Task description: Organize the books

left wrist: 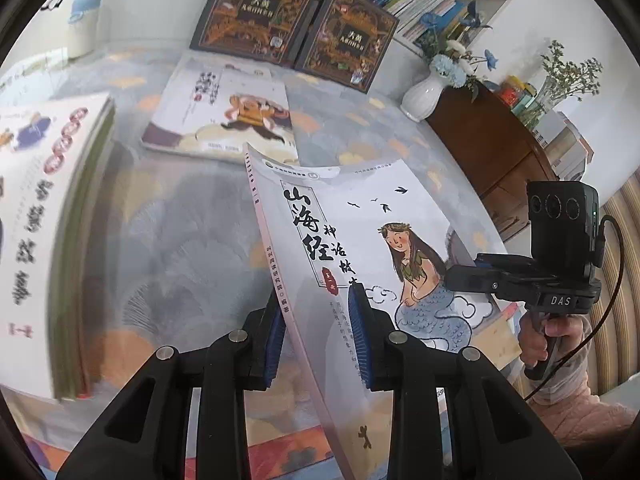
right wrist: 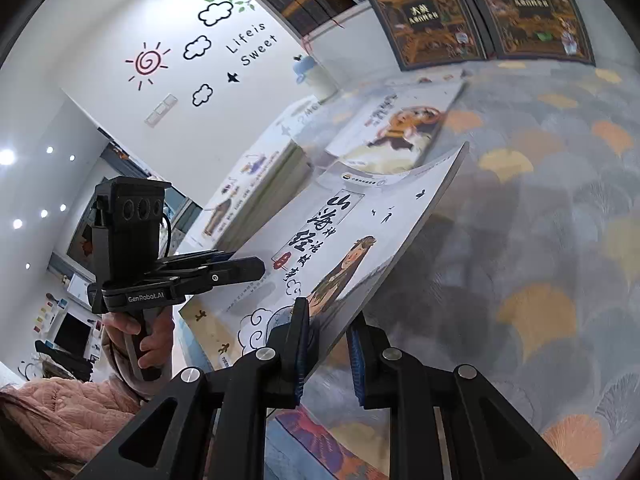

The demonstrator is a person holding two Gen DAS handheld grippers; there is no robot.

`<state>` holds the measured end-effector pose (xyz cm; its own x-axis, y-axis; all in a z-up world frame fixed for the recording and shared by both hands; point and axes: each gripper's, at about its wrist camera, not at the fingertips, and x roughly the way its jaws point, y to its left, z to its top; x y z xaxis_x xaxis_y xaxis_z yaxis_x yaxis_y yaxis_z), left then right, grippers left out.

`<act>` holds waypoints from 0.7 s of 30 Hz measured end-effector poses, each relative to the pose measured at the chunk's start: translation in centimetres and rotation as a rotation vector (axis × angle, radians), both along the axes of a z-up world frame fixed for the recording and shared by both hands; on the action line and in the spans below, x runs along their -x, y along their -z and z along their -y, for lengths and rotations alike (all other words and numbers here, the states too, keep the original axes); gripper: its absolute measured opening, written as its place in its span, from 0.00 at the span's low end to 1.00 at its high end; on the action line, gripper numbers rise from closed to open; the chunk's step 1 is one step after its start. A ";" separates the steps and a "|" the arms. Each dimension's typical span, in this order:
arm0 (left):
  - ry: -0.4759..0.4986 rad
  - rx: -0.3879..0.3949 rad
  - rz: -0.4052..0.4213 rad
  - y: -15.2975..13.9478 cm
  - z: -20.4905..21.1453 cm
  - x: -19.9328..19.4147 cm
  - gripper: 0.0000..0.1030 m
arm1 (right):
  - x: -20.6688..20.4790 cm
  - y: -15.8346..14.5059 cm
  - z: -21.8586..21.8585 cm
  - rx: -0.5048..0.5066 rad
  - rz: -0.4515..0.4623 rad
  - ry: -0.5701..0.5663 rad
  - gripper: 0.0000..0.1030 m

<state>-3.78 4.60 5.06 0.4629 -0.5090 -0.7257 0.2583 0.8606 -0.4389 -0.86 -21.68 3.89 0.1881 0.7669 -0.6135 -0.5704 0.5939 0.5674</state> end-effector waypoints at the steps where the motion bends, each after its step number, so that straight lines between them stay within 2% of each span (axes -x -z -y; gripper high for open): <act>1: 0.000 0.000 0.009 -0.3 -0.2 0.0 0.26 | 0.0 -0.3 -0.2 -0.004 0.006 -0.001 0.18; 11: -0.039 0.004 0.061 -3.2 -3.9 -0.5 0.26 | -0.5 -3.1 -3.8 -0.029 0.066 -0.025 0.19; 21: -0.123 -0.021 0.109 -5.5 -10.1 -0.9 0.26 | -2.0 -5.3 -10.7 -0.060 0.127 -0.099 0.20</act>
<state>-2.84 14.68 10.58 0.5977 -0.4285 -0.6776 0.1952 0.8976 -0.3953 1.18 -10.99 9.22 0.1832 0.8200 -0.5423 -0.6937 0.4987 0.5197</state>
